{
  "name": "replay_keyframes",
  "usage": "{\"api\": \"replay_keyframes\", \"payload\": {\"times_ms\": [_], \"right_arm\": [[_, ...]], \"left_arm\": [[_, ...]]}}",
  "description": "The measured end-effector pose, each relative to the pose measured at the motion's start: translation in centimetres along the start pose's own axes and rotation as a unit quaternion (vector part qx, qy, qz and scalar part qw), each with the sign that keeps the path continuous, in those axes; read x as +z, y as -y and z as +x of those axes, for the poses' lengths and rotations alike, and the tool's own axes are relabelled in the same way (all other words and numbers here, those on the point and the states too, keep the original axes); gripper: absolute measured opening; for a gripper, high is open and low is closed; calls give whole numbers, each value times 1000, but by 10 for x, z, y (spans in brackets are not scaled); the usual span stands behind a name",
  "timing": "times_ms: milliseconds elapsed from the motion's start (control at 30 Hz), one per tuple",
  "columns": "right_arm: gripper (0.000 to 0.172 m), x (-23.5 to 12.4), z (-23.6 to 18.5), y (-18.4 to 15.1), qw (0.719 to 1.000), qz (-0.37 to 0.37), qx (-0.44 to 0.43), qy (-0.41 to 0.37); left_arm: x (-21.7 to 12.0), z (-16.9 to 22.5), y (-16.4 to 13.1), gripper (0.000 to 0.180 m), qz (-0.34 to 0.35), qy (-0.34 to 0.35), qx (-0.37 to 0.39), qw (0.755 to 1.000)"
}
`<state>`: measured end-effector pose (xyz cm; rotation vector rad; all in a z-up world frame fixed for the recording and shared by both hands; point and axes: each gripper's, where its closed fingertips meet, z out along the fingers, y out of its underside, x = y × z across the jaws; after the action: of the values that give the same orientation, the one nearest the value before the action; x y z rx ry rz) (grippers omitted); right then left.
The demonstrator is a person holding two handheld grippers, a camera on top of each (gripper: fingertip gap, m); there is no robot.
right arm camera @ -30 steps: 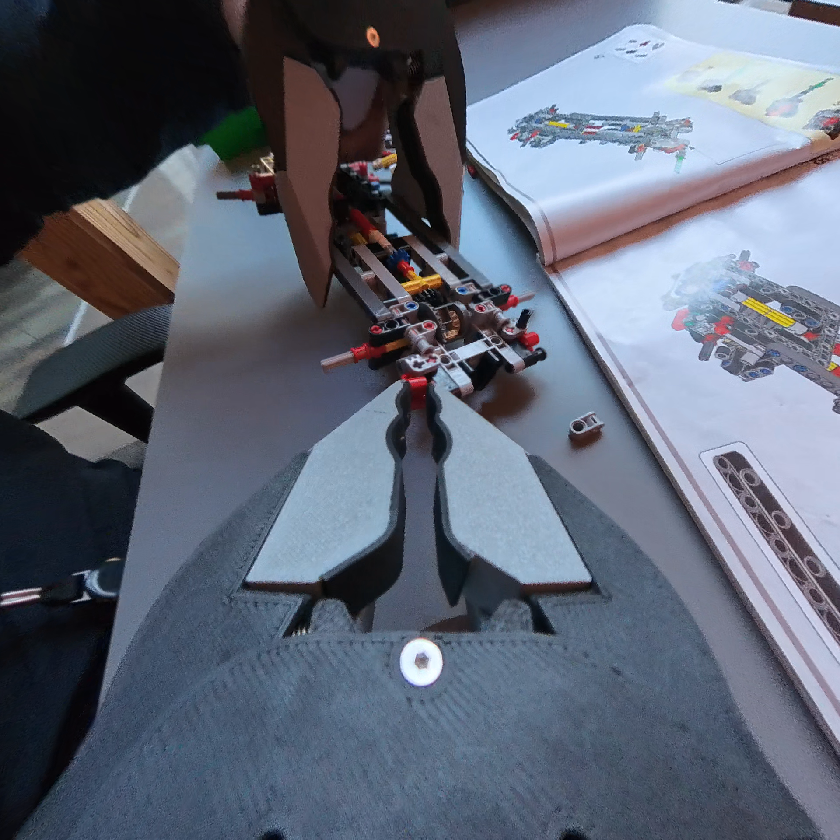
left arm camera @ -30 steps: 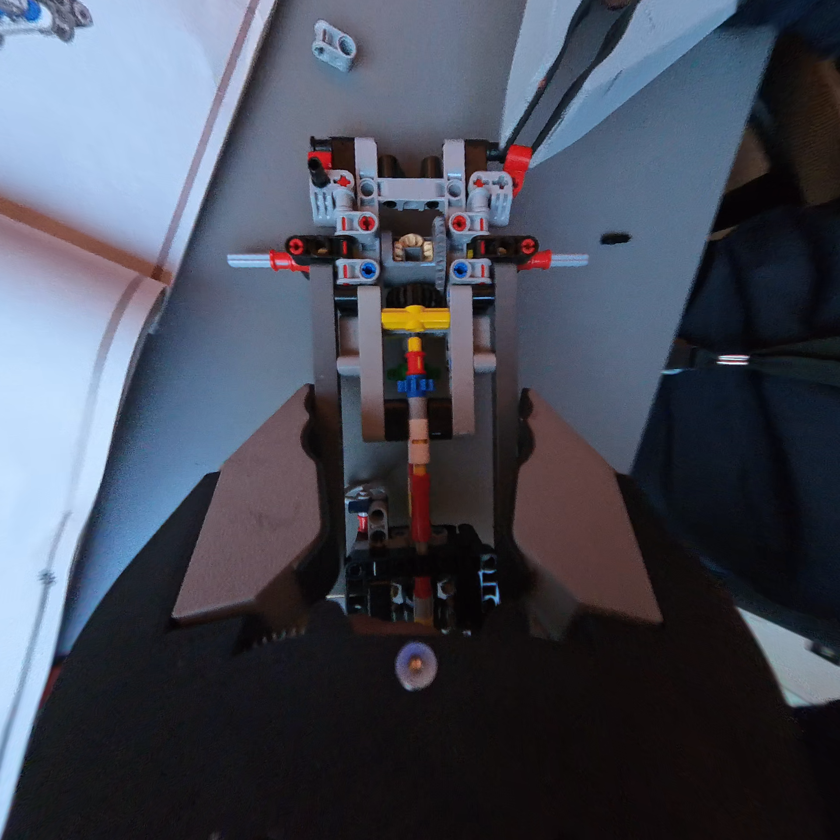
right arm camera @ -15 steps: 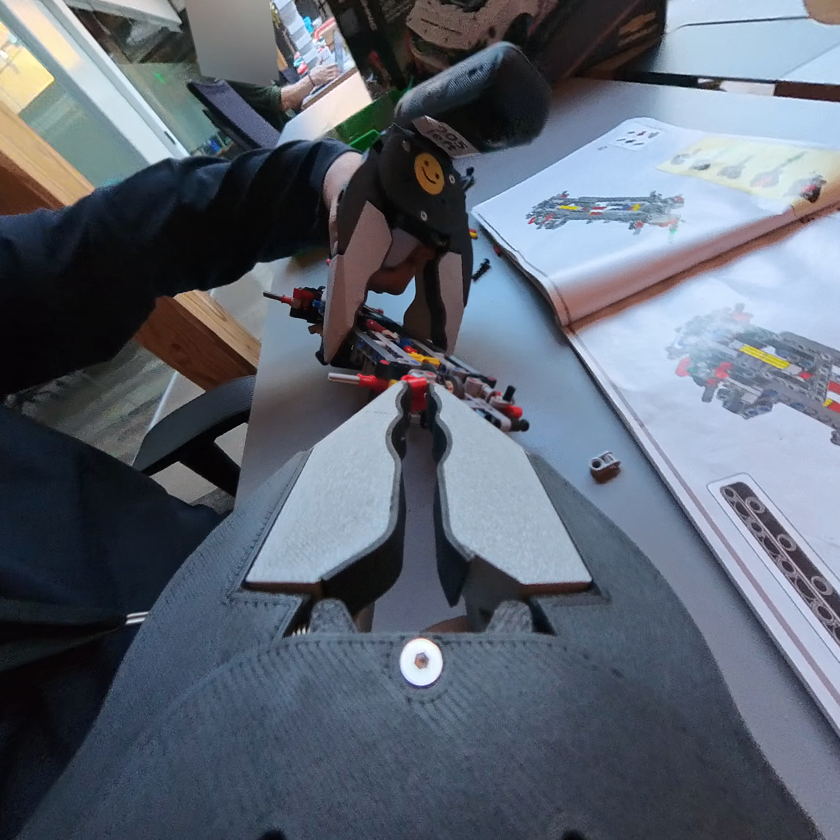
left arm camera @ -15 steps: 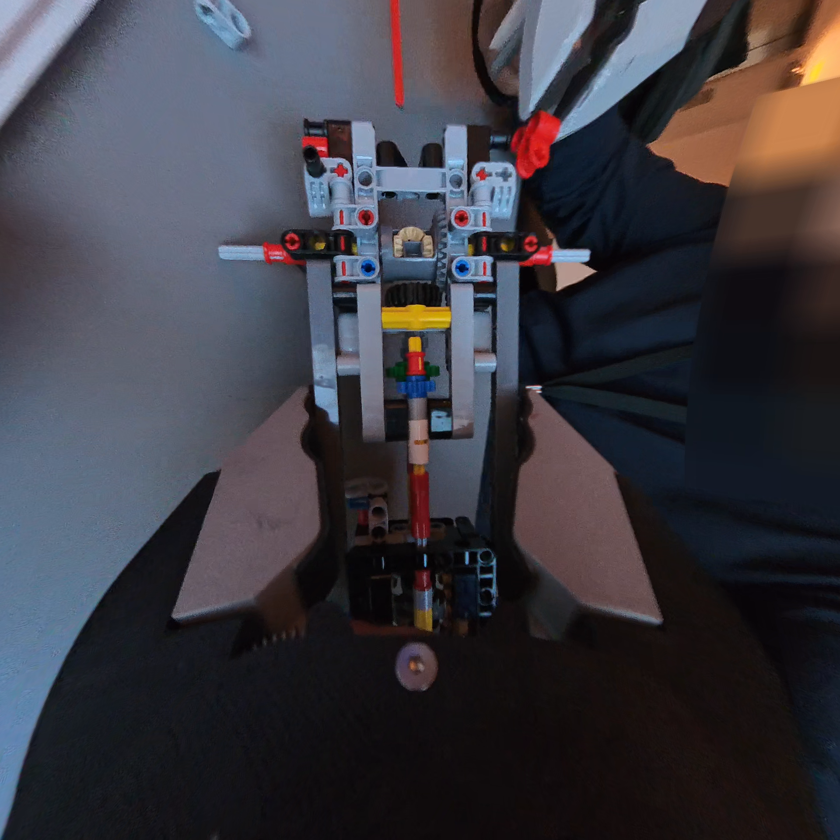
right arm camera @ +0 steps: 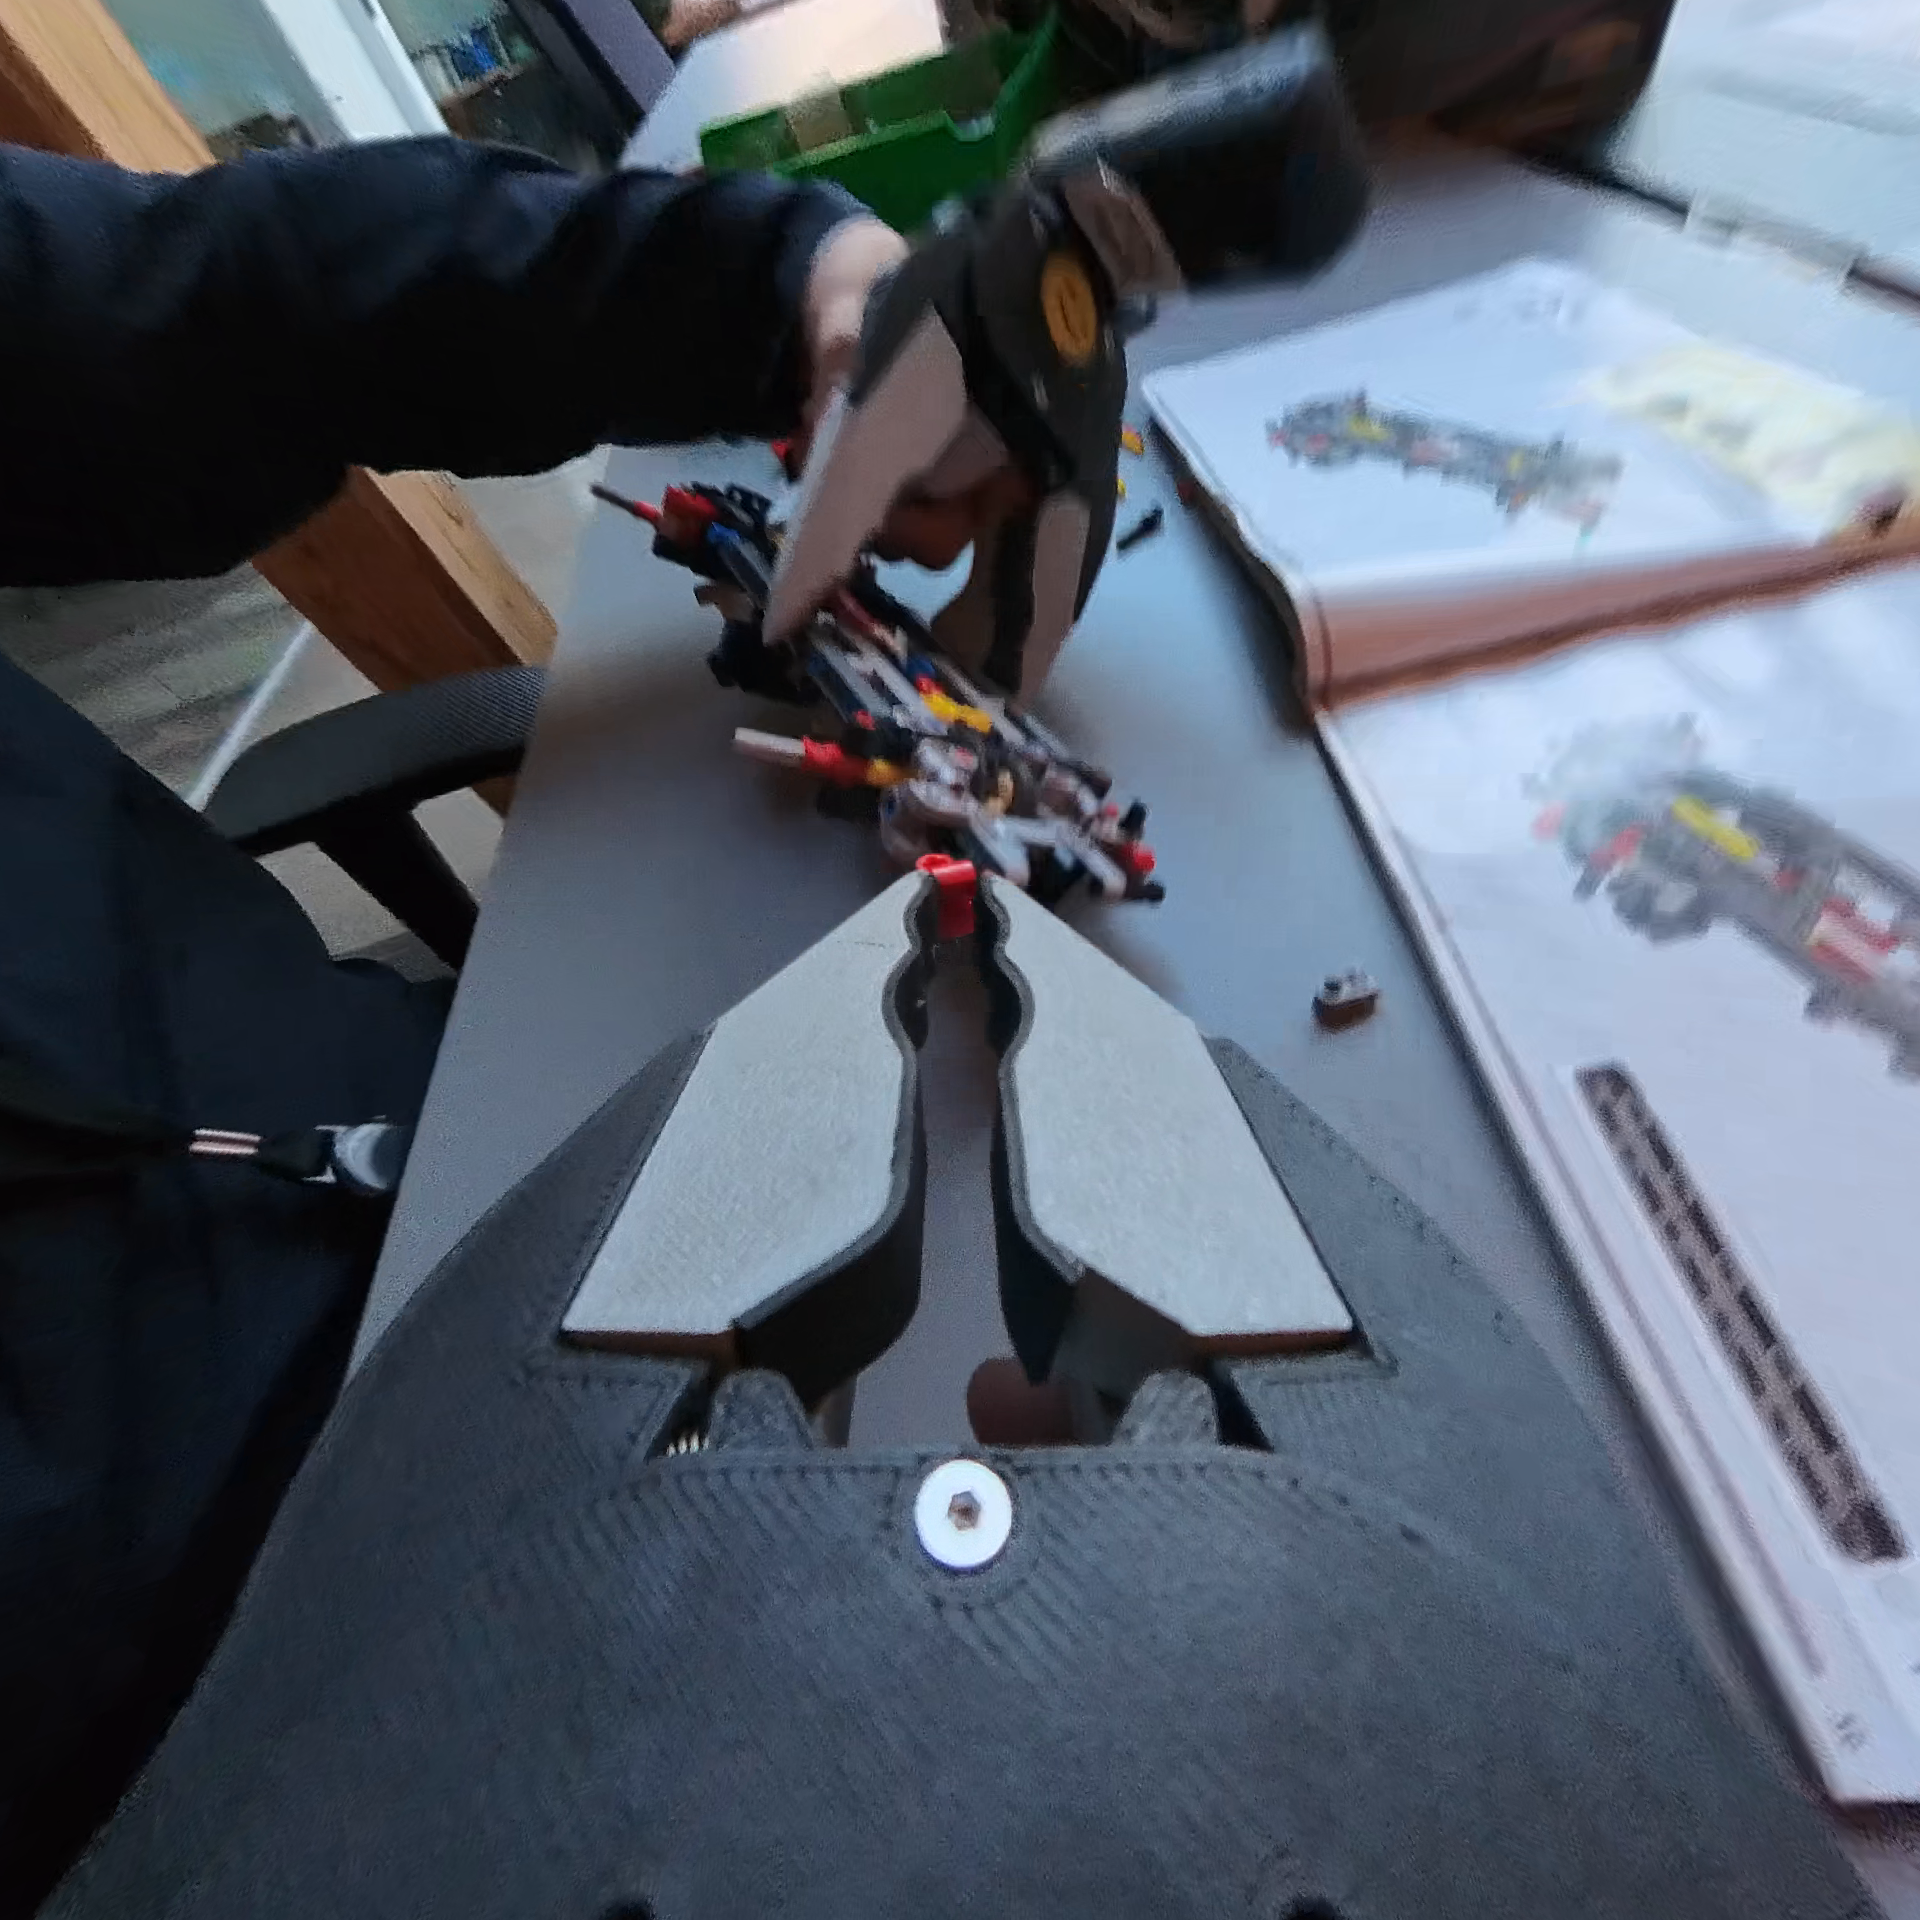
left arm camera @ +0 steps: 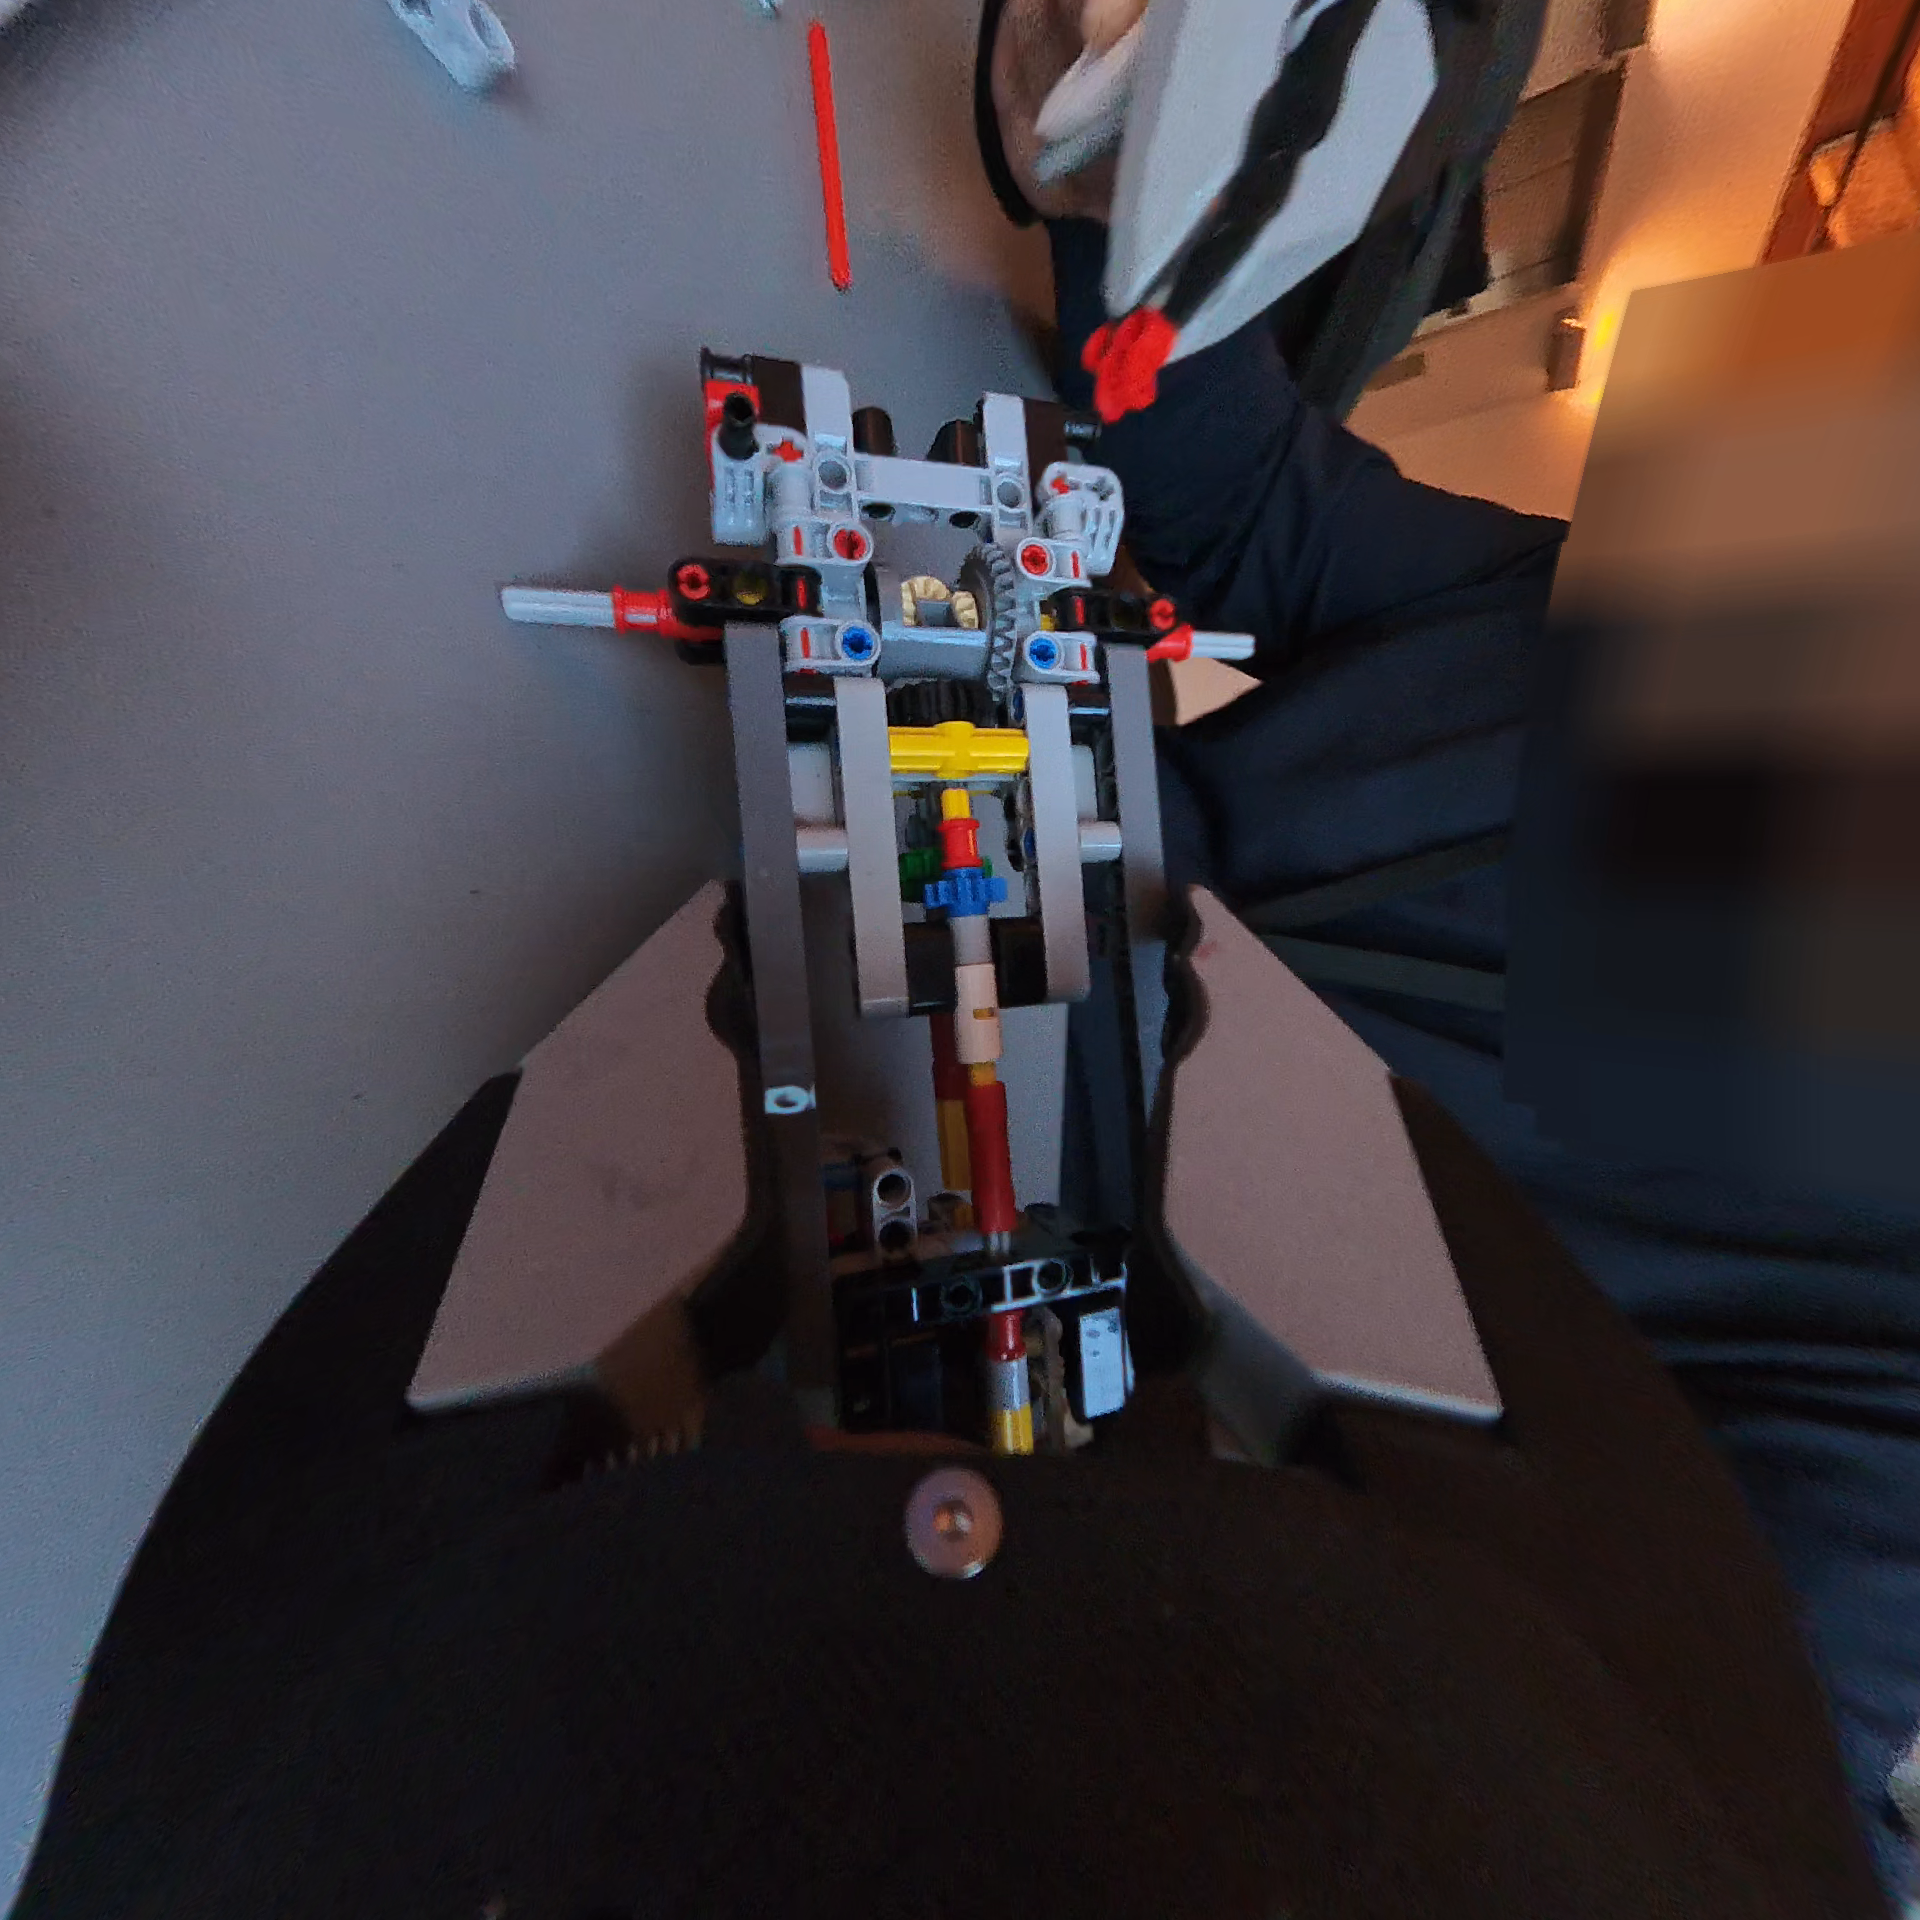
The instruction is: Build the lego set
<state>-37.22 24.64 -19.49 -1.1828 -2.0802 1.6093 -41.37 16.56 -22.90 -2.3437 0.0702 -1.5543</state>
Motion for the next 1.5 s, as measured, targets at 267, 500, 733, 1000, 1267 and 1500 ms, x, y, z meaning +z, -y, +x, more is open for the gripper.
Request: {"api": "replay_keyframes", "payload": {"times_ms": [267,500,733,1000,1267,1500], "right_arm": [[4,12,22,-50,986,-101,123,-48],[4,15,29,-65,975,-121,179,-48],[4,4,26,-44,974,-54,221,-10],[4,1,3,-12,957,24,275,92],[3,2,-28,11,925,69,316,199],[4,4,-37,13,911,74,334,230]], "left_arm": [[-14,-8,15,77,39,170,85,981],[-32,-6,21,72,62,274,128,951],[-56,3,28,72,104,327,146,928],[-53,42,40,63,101,494,282,816],[23,61,48,33,39,522,408,748],[52,59,54,21,36,494,429,755]]}}
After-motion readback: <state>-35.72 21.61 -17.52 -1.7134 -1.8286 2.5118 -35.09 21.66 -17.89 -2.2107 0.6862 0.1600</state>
